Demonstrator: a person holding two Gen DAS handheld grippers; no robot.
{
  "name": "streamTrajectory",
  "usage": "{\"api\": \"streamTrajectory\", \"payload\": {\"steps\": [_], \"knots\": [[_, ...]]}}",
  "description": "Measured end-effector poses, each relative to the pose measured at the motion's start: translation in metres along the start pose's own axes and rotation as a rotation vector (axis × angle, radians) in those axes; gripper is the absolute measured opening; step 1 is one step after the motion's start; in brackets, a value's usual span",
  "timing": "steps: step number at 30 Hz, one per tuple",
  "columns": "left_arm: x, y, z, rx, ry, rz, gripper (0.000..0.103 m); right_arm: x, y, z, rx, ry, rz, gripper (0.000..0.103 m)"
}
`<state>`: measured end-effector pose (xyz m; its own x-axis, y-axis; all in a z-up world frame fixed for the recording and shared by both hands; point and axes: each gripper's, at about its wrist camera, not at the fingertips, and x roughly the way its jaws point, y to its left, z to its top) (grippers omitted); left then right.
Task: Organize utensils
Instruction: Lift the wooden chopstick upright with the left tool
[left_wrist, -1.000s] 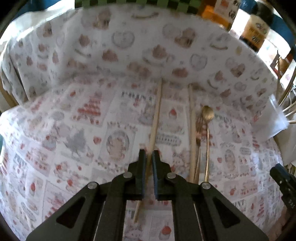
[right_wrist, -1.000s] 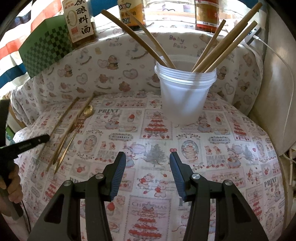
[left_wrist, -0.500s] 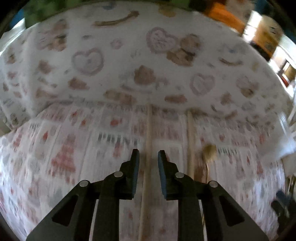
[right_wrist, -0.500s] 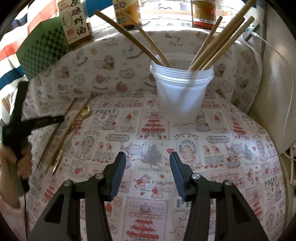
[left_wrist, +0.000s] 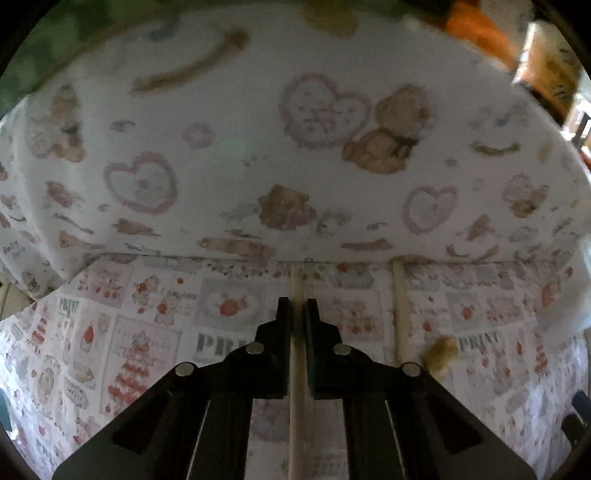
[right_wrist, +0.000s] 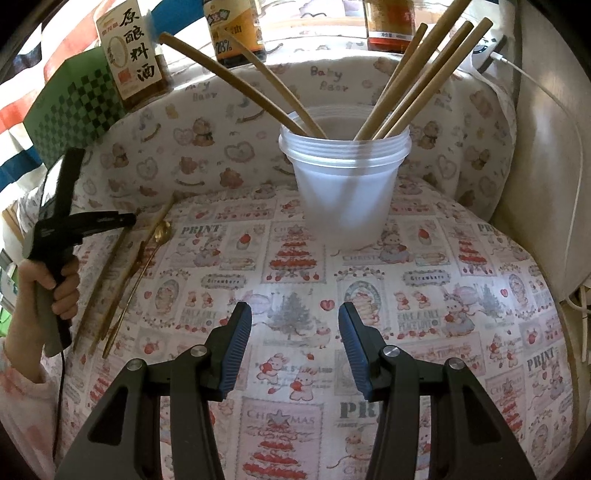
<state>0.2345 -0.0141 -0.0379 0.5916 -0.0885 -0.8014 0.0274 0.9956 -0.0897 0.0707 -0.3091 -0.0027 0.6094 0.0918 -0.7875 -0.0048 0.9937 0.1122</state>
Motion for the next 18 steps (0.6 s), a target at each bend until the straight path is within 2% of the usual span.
{"api": "streamTrajectory", "payload": {"steps": [3,5,9,13,15,18], "knots": [[-0.032,0.006,-0.007,-0.004,-0.074,-0.021,0.006,-0.001,0.002,-0.001,-0.003,-0.005,0.004,0.052],[-0.063,0.012,-0.009,-0.030,-0.143,-0.063,0.006,-0.002,0.004,-0.002,-0.009,-0.009,0.005,0.052],[-0.138,0.019,-0.013,-0.061,-0.321,-0.111,0.006,-0.003,0.003,-0.002,0.003,-0.022,-0.006,0.052],[-0.200,0.013,-0.016,-0.066,-0.534,-0.105,0.006,-0.005,0.000,-0.002,0.020,-0.039,-0.012,0.052],[-0.219,0.019,-0.020,-0.078,-0.612,-0.105,0.006,-0.004,0.001,-0.003,0.020,-0.038,-0.012,0.052],[-0.238,0.022,-0.034,-0.060,-0.709,-0.062,0.006,-0.002,0.006,-0.004,-0.002,-0.034,0.005,0.052]]}}
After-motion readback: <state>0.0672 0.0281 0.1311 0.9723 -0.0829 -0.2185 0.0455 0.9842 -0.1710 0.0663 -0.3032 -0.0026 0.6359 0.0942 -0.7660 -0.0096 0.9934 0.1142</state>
